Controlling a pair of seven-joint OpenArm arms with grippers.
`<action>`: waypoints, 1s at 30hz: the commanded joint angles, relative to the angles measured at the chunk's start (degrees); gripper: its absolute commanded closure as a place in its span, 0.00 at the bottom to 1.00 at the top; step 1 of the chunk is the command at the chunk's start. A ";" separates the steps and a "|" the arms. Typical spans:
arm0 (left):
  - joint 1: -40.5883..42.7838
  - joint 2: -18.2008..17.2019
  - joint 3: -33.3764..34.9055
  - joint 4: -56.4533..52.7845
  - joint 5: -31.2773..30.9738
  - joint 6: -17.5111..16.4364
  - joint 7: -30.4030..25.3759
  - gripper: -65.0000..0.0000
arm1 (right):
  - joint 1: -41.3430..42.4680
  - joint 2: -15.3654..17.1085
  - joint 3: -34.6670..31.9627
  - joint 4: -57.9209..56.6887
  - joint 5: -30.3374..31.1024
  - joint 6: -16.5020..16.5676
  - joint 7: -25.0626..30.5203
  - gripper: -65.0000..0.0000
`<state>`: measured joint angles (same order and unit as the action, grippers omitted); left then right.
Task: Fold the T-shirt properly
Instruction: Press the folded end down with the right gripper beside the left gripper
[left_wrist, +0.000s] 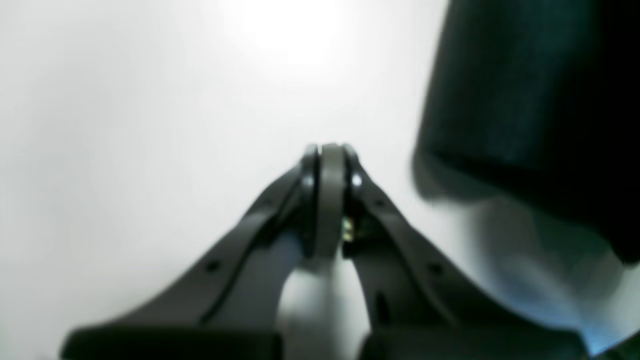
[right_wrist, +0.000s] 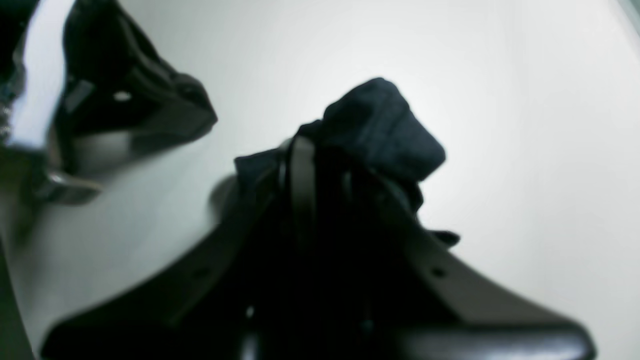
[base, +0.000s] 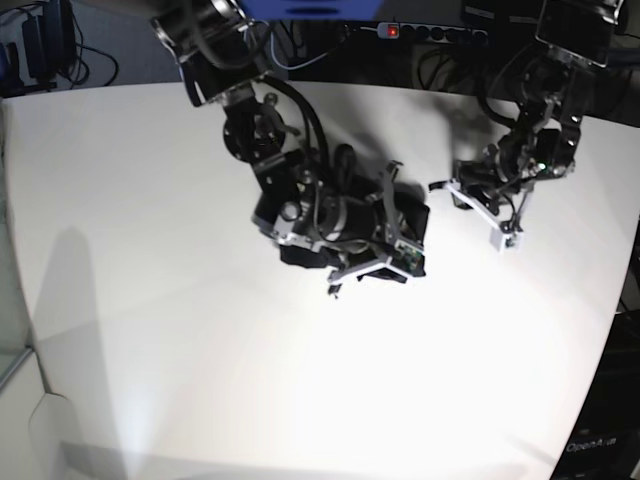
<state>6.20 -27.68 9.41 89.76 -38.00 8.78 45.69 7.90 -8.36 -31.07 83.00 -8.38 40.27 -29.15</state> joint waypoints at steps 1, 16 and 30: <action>-0.09 -0.93 -0.57 1.63 0.15 0.06 -0.37 0.99 | 1.20 -0.64 -0.01 0.56 0.87 -0.27 1.23 0.99; 1.58 -2.08 -0.57 2.68 -0.20 0.06 -0.37 0.99 | 2.16 -0.64 -0.01 -2.17 0.87 -0.27 1.23 0.60; 1.67 -2.25 -0.57 2.68 -0.20 0.06 -0.37 0.99 | 1.90 -0.64 -1.41 -1.64 0.87 -0.27 1.06 0.32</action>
<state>8.29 -29.21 9.19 91.59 -38.00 8.97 45.69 8.69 -8.23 -32.16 80.05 -8.47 40.25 -29.56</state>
